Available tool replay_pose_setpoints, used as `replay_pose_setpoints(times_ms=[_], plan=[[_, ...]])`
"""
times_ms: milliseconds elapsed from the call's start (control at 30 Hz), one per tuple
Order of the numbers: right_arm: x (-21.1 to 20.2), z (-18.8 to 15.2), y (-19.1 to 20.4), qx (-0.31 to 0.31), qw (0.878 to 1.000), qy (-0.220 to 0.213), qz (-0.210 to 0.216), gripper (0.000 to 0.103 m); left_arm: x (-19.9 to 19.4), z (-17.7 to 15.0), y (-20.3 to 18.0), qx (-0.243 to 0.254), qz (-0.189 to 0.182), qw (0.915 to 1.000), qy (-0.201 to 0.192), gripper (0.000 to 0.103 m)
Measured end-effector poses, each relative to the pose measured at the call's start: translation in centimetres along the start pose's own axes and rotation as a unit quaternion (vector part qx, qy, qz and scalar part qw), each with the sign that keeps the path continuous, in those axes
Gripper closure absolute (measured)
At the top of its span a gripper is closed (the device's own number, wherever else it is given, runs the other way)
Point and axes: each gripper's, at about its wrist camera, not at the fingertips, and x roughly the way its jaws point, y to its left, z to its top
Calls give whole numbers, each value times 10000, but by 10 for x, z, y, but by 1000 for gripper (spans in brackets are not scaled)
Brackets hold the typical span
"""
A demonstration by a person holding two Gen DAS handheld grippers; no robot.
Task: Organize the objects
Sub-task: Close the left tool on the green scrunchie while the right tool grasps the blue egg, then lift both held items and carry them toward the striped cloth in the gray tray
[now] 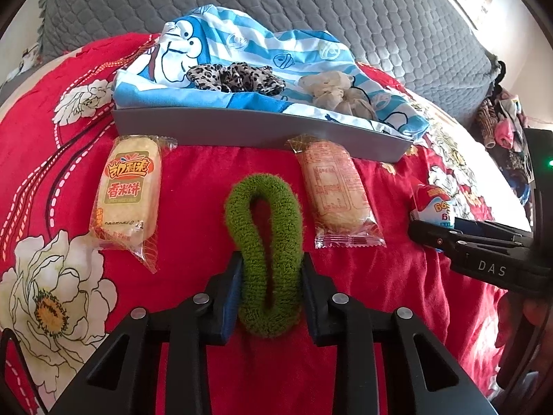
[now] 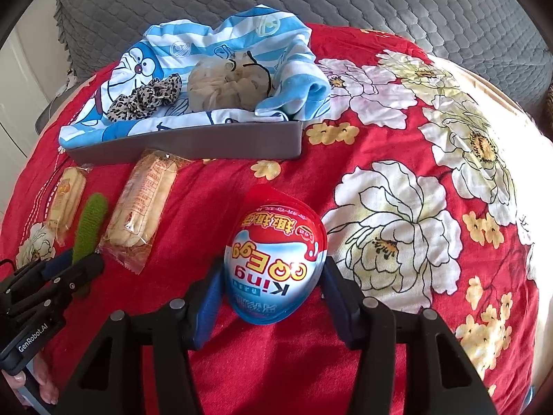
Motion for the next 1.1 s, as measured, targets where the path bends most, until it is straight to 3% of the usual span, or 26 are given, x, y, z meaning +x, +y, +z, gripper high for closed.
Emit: replay_pose_setpoints(times_ms=[333, 1100], plan=[[-1, -1, 2, -50, 10000, 24, -1, 48, -3, 1, -3, 75, 24, 10000, -17, 81], [-10, -5, 24, -392, 9989, 120, 213, 48, -24, -2, -10, 182, 296, 9994, -14, 82]])
